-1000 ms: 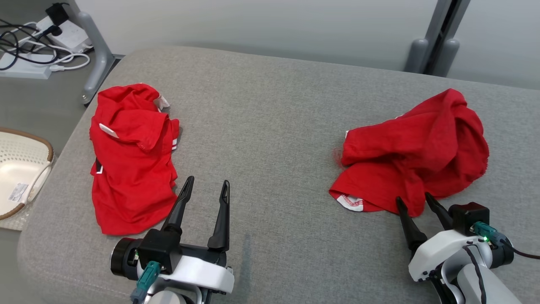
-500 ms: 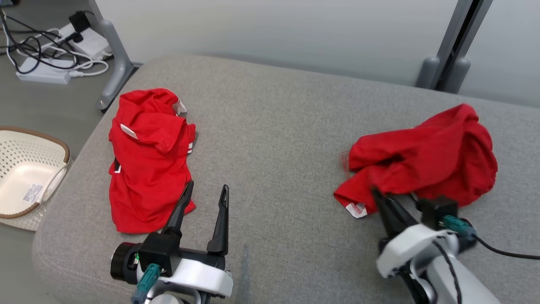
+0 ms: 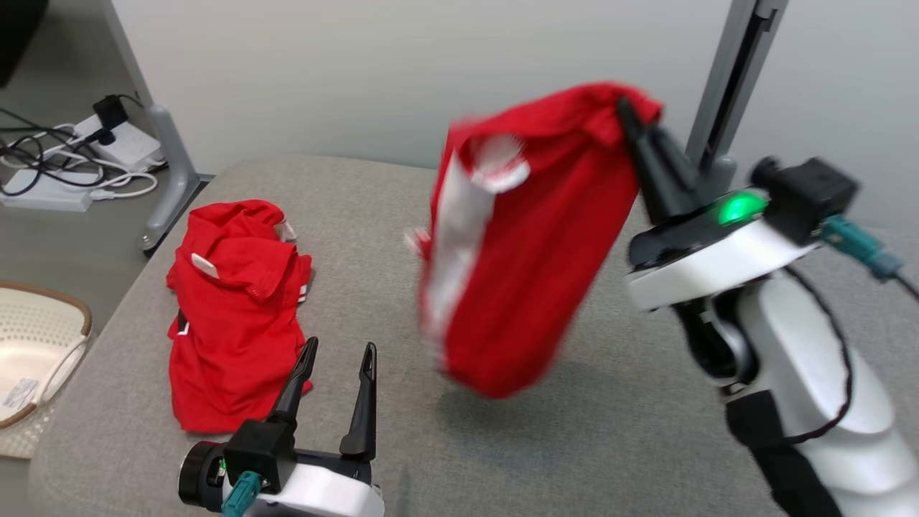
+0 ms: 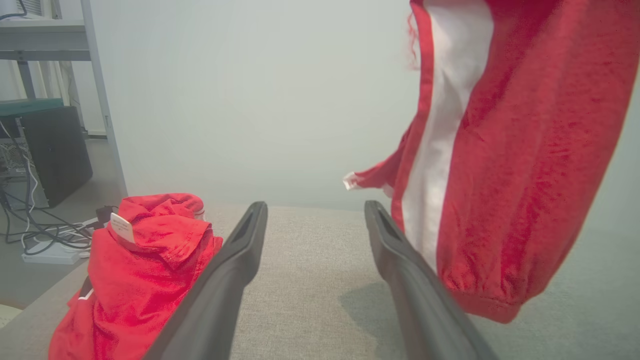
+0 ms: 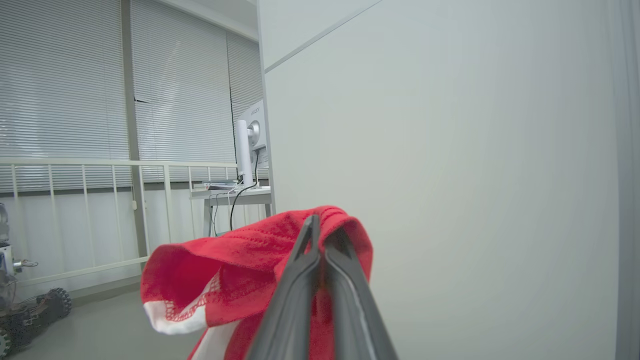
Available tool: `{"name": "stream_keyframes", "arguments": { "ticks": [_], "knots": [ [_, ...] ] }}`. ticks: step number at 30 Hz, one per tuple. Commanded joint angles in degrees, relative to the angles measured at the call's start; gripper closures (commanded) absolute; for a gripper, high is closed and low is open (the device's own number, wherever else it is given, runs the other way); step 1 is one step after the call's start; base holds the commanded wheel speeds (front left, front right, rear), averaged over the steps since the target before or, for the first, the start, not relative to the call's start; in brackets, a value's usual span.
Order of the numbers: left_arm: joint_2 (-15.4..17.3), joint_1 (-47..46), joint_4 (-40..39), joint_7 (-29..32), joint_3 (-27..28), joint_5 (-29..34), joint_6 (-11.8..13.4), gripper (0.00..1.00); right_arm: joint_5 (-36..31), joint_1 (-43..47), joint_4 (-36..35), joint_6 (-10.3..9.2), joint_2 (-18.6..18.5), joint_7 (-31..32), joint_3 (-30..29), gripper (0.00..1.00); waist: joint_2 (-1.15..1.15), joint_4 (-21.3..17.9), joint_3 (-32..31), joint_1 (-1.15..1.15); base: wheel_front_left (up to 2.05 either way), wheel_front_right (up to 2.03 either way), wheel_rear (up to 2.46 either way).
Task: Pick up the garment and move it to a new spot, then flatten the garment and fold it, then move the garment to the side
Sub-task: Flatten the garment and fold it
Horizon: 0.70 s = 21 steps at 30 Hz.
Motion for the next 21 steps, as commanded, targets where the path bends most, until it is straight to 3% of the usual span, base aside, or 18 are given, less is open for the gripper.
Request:
{"name": "stream_keyframes", "arguments": {
  "ticks": [1,4,11,17,18,19,21],
  "knots": [
    [0.2,0.4,-0.1,-0.2,0.3,0.1,-0.1,0.0,0.4,0.3,-0.3,0.01,-1.0,-0.1,-1.4,1.0,0.0,-0.8,-0.4,0.0,0.0,0.0,0.0],
    [0.2,0.6,-0.2,-0.2,0.3,0.0,-0.2,0.0,1.9,3.0,2.4,0.0,-3.0,-0.1,-5.2,1.0,0.0,-1.7,-0.5,0.0,0.0,0.0,0.0],
    [0.2,-0.3,-0.5,-0.2,0.1,-0.4,0.1,0.0,9.1,10.6,18.8,0.01,-8.3,-0.1,-7.6,1.0,0.0,-4.0,0.7,0.0,0.0,0.0,0.0],
    [0.2,-1.4,-0.4,-0.2,0.1,-0.2,0.4,0.0,13.0,14.1,28.9,0.01,-10.2,-0.1,-12.3,1.0,0.0,-6.2,2.5,0.0,0.0,0.0,0.0],
    [0.2,-1.6,-0.3,-0.2,0.1,-0.2,0.3,0.0,12.9,14.4,30.2,0.01,-10.5,-0.1,-13.2,0.78,0.0,-6.5,2.7,0.0,0.0,0.0,0.0],
    [0.2,-1.7,-0.3,-0.2,0.0,-0.1,0.3,0.0,13.5,14.8,31.7,0.01,-10.2,-0.1,-14.0,0.0,0.0,-6.9,2.9,0.0,0.0,0.0,0.0],
    [0.2,-2.0,-0.2,-0.2,-0.1,-0.2,0.5,0.0,14.1,14.7,34.7,0.02,-9.8,-0.1,-14.6,0.0,0.0,-7.5,3.0,0.0,0.0,0.0,0.0]
  ]
}}
